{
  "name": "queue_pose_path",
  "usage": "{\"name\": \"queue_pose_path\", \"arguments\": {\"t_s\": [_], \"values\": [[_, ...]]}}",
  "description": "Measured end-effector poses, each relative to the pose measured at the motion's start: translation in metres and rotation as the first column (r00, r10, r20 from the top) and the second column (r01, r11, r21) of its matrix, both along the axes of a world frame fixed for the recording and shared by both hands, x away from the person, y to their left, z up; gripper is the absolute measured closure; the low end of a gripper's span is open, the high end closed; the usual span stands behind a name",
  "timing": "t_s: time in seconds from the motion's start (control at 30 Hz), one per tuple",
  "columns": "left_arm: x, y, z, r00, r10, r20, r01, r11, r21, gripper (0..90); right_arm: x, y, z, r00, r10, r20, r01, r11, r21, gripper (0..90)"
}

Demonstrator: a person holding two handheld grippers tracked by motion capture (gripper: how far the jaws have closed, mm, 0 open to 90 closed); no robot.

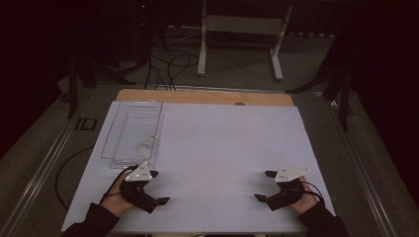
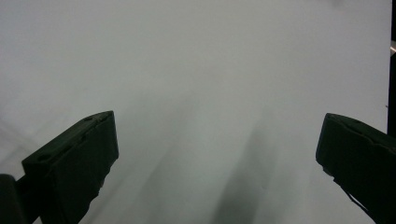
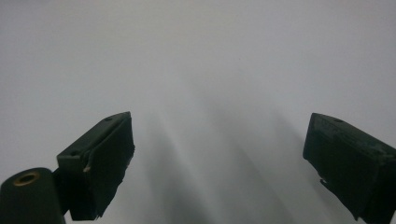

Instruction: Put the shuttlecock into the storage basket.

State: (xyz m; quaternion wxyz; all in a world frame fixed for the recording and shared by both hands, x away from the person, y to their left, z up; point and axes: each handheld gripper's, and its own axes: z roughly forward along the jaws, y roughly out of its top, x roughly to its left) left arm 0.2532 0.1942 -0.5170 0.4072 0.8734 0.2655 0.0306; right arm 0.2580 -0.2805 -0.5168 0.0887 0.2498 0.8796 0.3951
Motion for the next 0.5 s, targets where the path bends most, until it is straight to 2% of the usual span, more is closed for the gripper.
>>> {"name": "queue_pose_path", "arguments": {"t_s": [0.13, 0.37, 0.5], "values": [[-0.002, 0.006, -0.002, 0.9997, 0.023, 0.012, -0.023, 0.9997, -0.006, 0.0, 0.0, 0.0, -0.001, 1.0, 0.002, 0.003, -0.002, 1.0, -0.001, 8.9], [-0.007, 0.01, -0.006, 0.999, 0.026, 0.037, -0.025, 0.9994, -0.022, 0.0, 0.0, 0.0, 0.0, 1.0, 0.0, 0.005, 0.0, 1.0, 0.001, 8.9], [-0.007, 0.014, -0.008, 0.9973, 0.062, 0.038, -0.061, 0.9975, -0.035, 0.0, 0.001, 0.0, -0.001, 1.0, 0.002, 0.003, -0.002, 1.0, 0.0, 8.9]]}}
